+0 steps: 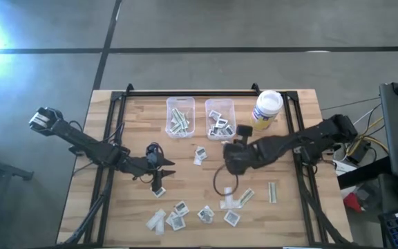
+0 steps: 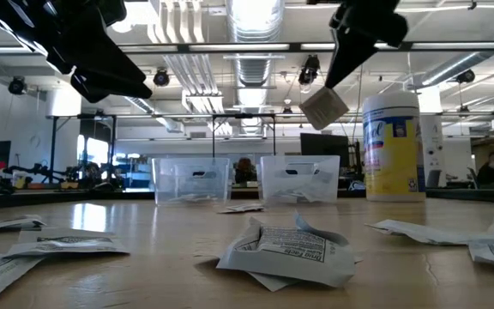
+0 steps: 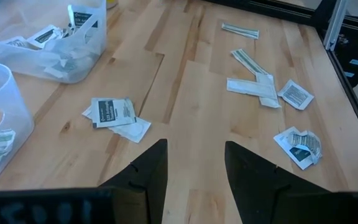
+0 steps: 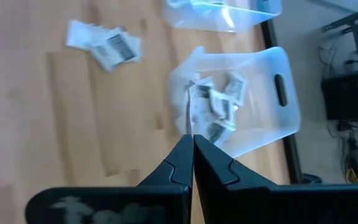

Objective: Pick & Place First Aid Supplies
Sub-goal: Put the gray towelette pack into the right transparent bin, then put the green bandage pack into the left transparent bin

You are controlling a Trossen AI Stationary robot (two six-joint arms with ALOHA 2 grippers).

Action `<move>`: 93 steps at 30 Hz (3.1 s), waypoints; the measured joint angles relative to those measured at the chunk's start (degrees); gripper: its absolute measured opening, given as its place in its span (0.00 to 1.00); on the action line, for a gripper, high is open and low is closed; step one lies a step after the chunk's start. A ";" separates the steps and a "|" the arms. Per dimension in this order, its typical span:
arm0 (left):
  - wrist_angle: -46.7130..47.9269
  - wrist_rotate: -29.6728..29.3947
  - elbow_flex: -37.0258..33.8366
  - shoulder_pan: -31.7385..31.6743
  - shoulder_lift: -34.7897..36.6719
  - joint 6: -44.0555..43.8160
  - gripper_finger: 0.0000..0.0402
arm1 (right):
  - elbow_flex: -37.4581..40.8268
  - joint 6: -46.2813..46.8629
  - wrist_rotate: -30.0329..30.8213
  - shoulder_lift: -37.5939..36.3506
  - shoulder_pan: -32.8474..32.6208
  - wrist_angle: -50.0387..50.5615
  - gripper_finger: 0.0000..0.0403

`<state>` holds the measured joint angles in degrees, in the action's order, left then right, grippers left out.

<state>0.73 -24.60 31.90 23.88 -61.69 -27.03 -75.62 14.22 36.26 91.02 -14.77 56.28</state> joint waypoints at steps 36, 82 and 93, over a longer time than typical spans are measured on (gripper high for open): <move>0.42 -0.07 -0.33 0.83 0.00 -0.46 0.38 | 13.24 -15.80 -0.23 -0.02 19.85 -29.85 0.02; 0.80 1.79 -0.04 2.38 0.00 0.00 0.38 | -0.62 0.54 -5.73 0.00 14.45 -8.38 0.33; 13.36 1.86 7.95 4.44 0.00 1.48 0.38 | 0.76 8.01 -5.87 0.00 2.82 -4.93 0.27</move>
<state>14.08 -22.74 39.85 28.32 -61.69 -25.54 -74.86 22.23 30.39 91.02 -11.96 51.35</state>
